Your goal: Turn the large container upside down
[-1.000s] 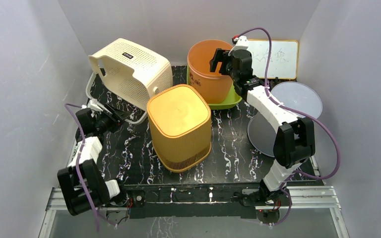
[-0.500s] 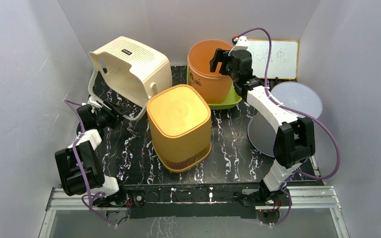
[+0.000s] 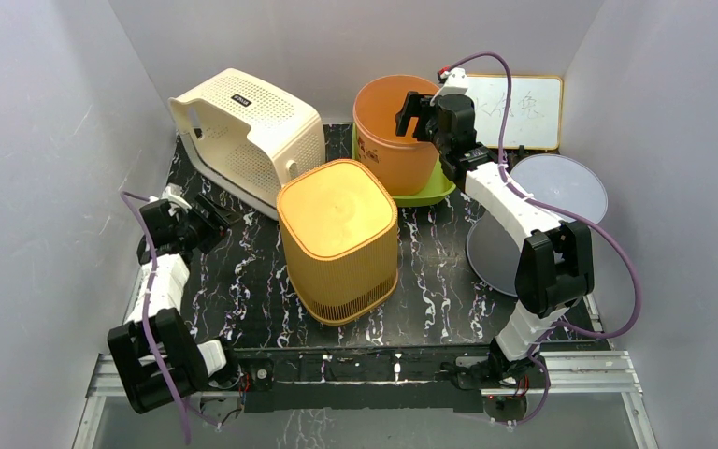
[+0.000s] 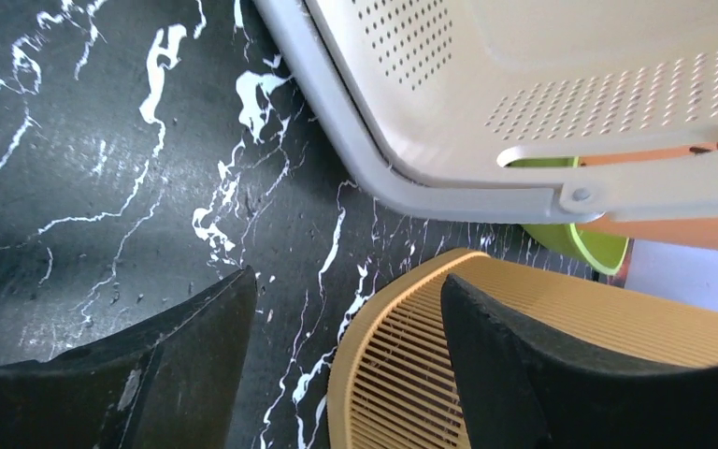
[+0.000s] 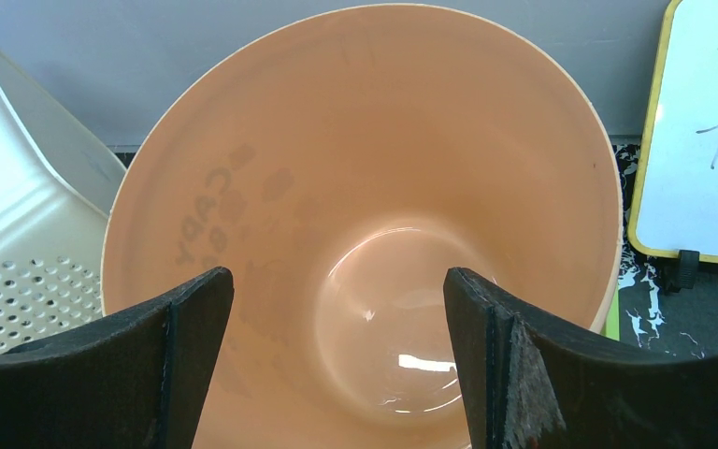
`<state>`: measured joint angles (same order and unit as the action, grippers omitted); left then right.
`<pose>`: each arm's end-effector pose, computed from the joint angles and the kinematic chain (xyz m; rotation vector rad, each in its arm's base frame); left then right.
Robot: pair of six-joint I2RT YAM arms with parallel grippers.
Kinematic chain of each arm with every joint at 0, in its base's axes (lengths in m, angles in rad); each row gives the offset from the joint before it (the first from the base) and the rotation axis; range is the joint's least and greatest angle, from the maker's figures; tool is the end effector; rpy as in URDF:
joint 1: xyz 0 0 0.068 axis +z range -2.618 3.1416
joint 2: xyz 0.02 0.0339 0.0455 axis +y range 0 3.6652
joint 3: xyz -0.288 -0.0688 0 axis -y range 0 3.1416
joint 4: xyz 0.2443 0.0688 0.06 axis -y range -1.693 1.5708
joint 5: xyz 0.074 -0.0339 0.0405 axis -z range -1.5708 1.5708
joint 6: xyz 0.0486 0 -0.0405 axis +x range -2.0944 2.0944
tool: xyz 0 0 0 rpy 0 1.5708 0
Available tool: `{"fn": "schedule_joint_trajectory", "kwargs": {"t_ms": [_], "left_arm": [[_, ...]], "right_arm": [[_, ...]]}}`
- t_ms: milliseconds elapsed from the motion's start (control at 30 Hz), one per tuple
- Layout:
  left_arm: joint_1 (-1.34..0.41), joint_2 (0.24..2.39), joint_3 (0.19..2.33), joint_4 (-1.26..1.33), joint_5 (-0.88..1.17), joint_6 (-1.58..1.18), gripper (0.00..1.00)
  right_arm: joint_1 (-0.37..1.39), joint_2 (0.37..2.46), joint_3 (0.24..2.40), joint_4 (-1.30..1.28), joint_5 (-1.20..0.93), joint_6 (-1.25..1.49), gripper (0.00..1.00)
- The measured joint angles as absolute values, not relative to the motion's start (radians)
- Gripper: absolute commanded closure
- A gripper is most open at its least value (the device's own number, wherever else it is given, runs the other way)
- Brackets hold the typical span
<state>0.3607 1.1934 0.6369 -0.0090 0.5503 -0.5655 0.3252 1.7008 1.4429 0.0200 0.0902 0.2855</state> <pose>0.2433 0.0646 0.2413 -0.6458 2.0221 -0.7070 0.4068 0.1325 0.3659 0.0285 1.8215 0.3521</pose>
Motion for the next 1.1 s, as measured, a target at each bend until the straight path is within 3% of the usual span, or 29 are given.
{"fn": "schedule_joint_trajectory", "kwargs": {"t_ms": [500,700,1100], "left_arm": [[0.361,1.319,0.64,0.155,0.422,-0.675,0.21],[0.323,1.333,0.712,0.417,0.488,-0.839,0.15],[0.119,1.513,0.926,0.893,0.451,-1.116,0.14]], "right_arm": [[0.325,1.705,1.443,0.028,0.089,0.282,0.18],[0.325,1.705,1.443,0.029,0.09,0.282,0.18],[0.325,1.708,1.443,0.034,0.085,0.286,0.18]]}}
